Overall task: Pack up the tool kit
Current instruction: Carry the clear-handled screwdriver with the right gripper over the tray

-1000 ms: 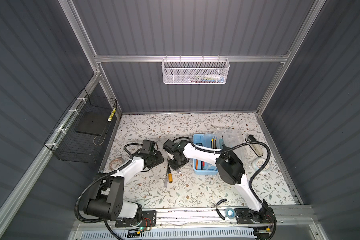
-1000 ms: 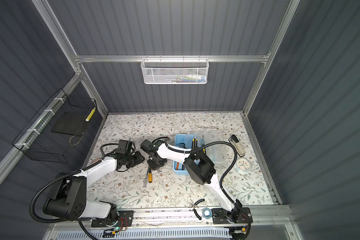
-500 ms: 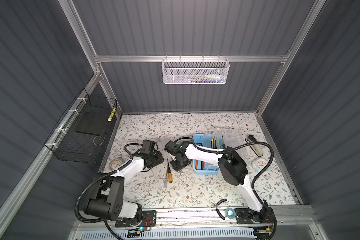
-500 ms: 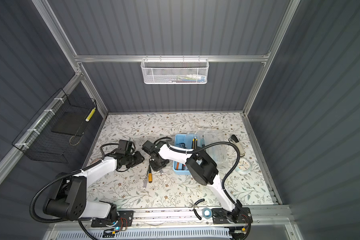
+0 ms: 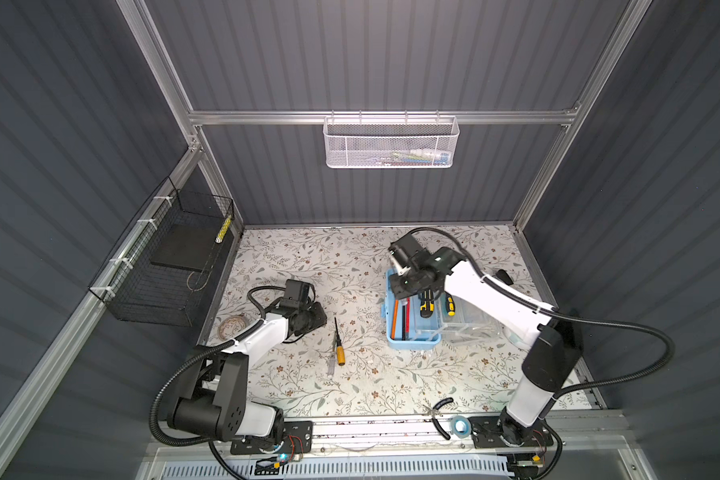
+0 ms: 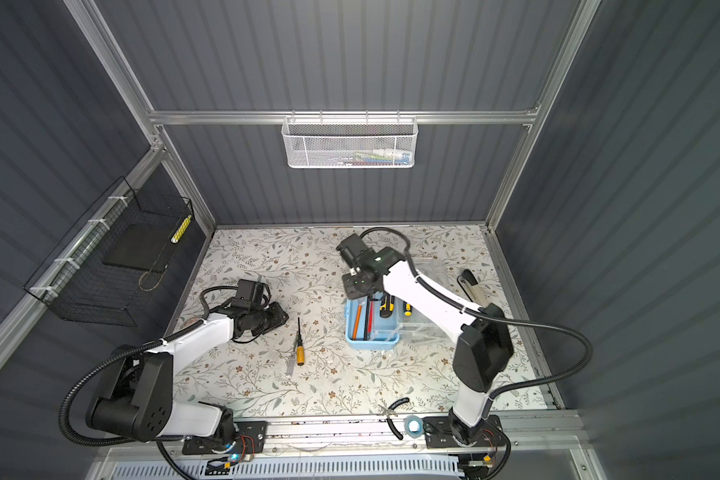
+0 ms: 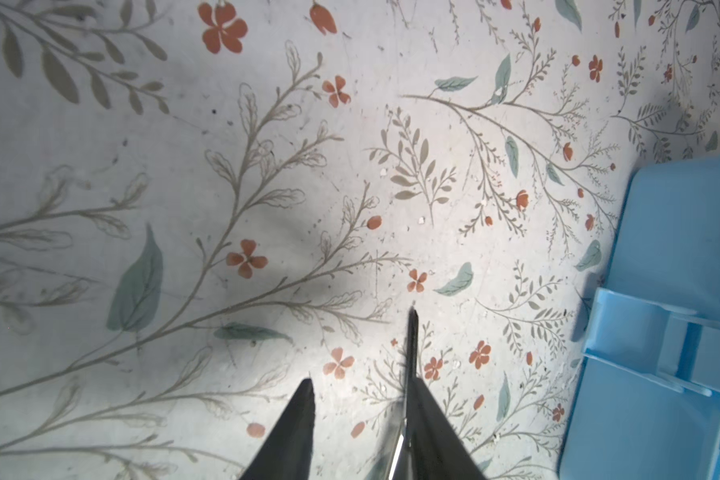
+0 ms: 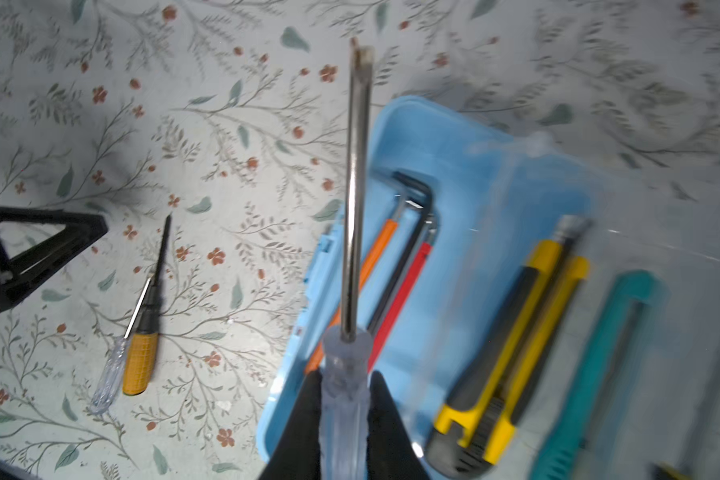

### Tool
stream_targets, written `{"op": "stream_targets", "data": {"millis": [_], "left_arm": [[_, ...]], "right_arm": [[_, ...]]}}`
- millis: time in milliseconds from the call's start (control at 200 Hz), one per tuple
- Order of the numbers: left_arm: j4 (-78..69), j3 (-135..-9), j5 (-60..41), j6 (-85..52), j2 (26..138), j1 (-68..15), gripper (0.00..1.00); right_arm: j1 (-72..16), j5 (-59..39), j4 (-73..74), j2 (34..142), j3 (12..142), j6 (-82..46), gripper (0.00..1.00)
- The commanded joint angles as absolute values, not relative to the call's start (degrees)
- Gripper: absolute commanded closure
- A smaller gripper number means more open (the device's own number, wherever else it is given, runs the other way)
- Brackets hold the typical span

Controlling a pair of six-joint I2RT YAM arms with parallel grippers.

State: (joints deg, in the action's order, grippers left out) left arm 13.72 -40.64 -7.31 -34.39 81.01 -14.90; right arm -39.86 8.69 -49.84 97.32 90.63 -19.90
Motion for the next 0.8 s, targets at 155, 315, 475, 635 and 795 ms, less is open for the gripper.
{"op": "stream_targets", "data": {"millis": [155, 315, 475, 635, 795], "left_arm": [[13.4, -41.9, -6.8, -32.6, 81.1, -14.6, 0.61], [13.1, -42.2, -7.2, -32.8, 82.0, -14.6, 0.62], [13.0, -42.8, -7.8, -32.8, 82.8, -14.6, 0.62], [12.5, -43.0, -8.2, -32.9, 83.4, -14.6, 0.62], [12.2, -43.2, -8.6, -33.1, 84.1, -14.6, 0.62]], "right_arm": [[-31.9, 15.9, -55.3, 87.4, 82.1, -19.0, 1.0], [-30.0, 16.5, -56.0, 84.0, 79.1, -20.1, 1.0], [-29.5, 16.4, -55.8, 82.2, 77.6, -20.7, 1.0], [-28.9, 16.3, -55.8, 81.9, 76.5, -20.9, 1.0], [-28.7, 15.9, -55.6, 82.0, 75.7, -21.1, 1.0]]}}
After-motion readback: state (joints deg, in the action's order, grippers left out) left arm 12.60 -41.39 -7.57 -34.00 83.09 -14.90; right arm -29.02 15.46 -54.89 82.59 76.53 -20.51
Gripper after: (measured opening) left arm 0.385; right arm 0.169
